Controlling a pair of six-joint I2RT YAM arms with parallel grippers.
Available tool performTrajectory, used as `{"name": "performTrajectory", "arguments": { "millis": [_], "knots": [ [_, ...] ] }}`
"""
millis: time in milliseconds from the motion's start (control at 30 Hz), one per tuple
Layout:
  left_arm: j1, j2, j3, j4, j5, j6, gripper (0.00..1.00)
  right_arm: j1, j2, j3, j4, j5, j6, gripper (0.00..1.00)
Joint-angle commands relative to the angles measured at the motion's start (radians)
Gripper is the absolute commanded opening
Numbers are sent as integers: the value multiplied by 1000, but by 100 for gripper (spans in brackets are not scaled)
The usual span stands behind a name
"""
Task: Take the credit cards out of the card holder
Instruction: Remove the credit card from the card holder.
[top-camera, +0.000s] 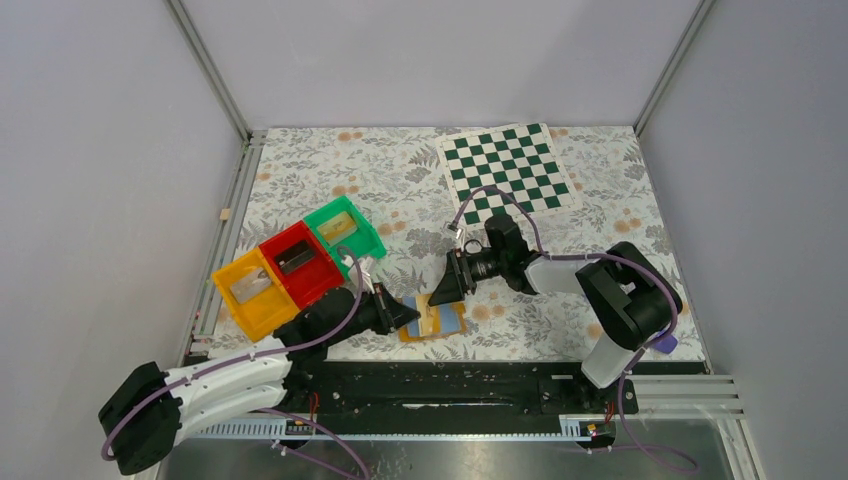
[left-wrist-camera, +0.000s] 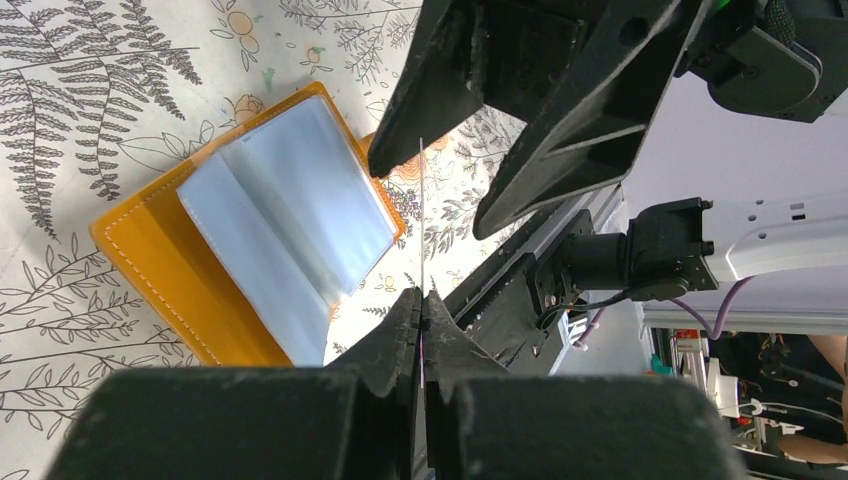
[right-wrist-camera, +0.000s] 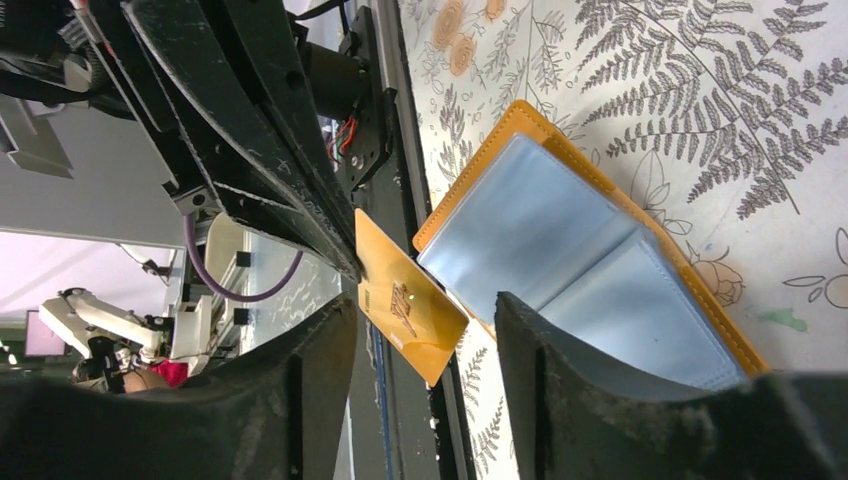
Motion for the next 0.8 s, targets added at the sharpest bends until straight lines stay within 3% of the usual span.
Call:
{"name": "performTrajectory", "arguments": {
  "millis": [0,133,200,233,333,433,600,767],
  "knots": [
    [5,-21,29,7,25,35,0,3,-41,-14,117,-47,57,50],
    [12,-40,63,-71,-5,28,0,2,-64,-43,225,-52,148,9],
    [28,-65,82,-104,-12,26,0,3,-84,-68,346,-34,239,0],
    [40,-79,95,-123,-10,27,0,2,-97,-78,396,-11,293,0],
    [97,-120,145,-193,-5,31,23,3,-159,-101,455,96,430,0],
    [154,-159,205,-267,-5,38,46,3,-271,-80,197,277,407,0],
    [199,-240,284,-380,-76,34,58,4,-458,-103,160,488,532,0],
    [206,-282,261,-310,-79,-21,62,11,-541,-117,183,636,639,0]
  ]
}}
